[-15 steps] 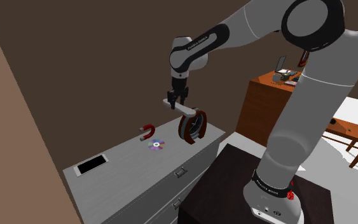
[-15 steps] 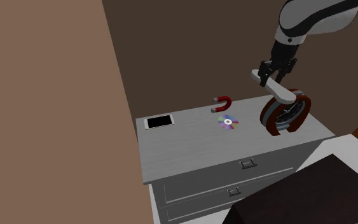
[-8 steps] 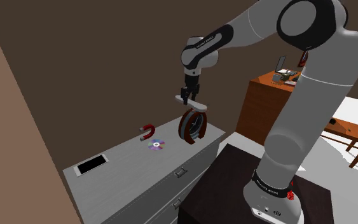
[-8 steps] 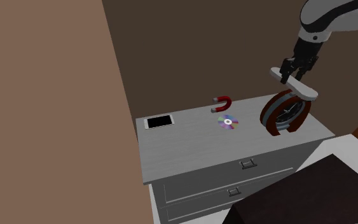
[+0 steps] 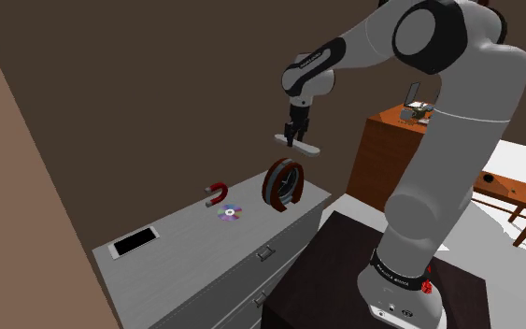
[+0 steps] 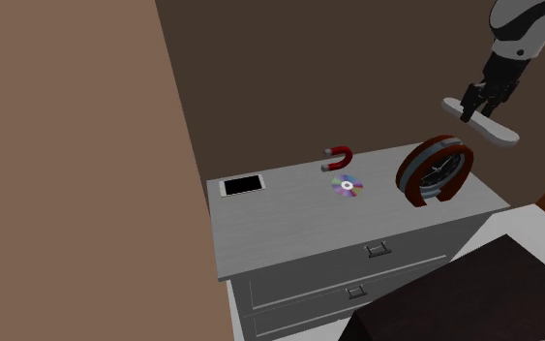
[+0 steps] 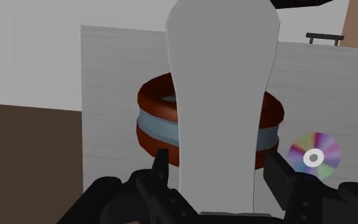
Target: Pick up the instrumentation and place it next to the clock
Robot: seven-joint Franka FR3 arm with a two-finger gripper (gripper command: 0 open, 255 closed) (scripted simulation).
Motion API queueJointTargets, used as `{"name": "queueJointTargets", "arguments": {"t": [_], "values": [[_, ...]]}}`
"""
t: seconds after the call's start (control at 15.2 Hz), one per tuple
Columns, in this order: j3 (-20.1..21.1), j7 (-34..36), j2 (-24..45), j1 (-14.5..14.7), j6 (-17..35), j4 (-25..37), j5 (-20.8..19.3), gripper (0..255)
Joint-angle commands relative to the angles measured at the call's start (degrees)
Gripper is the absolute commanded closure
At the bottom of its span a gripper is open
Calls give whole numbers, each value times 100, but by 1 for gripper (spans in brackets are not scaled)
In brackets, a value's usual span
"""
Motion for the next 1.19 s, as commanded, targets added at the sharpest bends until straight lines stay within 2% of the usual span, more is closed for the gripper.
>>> {"name": "queueJointTargets", "arguments": {"t": [0.0,0.4,0.66,1.12], "values": [[-136,-316,133,-154,-26,152,35,255],[-457,-1165,697,-608,-217,868,222,255],[-634,-1770,1231,-987,-431,1572,419,255],[-597,-1835,1458,-1014,38,1318,515,255]]}}
